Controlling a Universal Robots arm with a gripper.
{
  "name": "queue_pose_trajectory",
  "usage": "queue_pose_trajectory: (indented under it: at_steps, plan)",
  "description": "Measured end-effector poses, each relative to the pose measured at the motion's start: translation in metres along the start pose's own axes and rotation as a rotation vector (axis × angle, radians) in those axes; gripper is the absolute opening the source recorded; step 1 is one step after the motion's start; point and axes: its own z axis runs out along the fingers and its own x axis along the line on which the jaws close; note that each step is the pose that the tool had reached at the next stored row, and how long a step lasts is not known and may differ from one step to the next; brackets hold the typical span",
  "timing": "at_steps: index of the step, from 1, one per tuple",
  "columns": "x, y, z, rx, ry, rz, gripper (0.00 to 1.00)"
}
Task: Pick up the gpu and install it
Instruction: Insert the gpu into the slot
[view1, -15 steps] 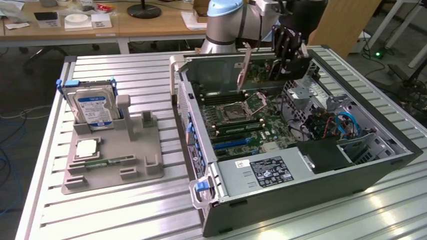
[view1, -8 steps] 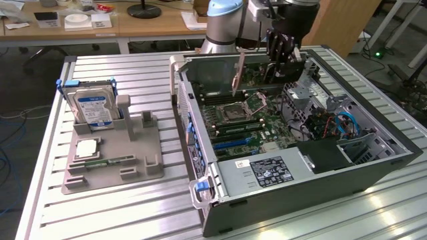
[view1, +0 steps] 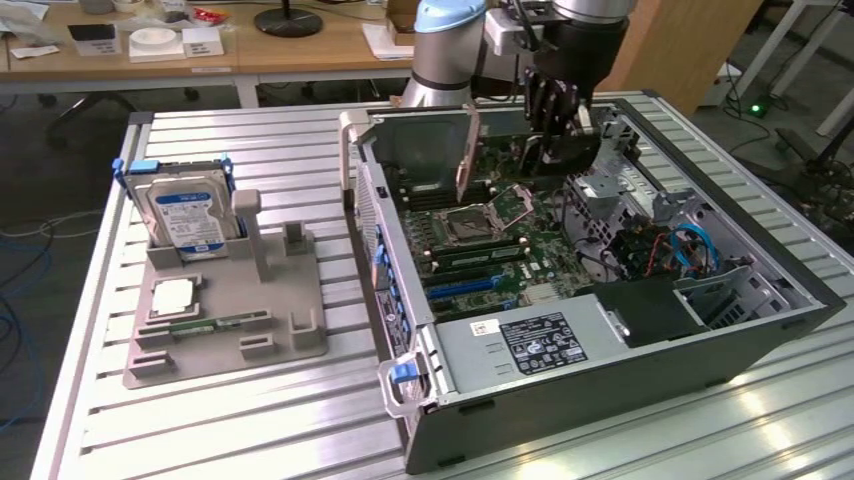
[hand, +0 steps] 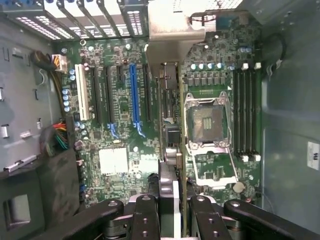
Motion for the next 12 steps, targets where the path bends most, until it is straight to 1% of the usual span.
queue_pose_trajectory:
  at_steps: [2,3,5,6,10,12]
  plan:
    - [0.001,0.0009,0.0016,0.0001,-0.0002,0.0,0.29]
    - [0.001,0.0033,0.0021,0.0002,-0.0001,0.0,0.29]
    - [0.002,0.0107,0.0026,0.0009,-0.0004,0.0,0.29]
    - [0.002,0.0125,0.0031,0.001,-0.0005,0.001,0.29]
    - [0.003,0.013,0.0068,0.0005,-0.0017,0.004,0.29]
    - [0.005,0.013,0.0076,-0.0027,-0.0058,0.007,0.29]
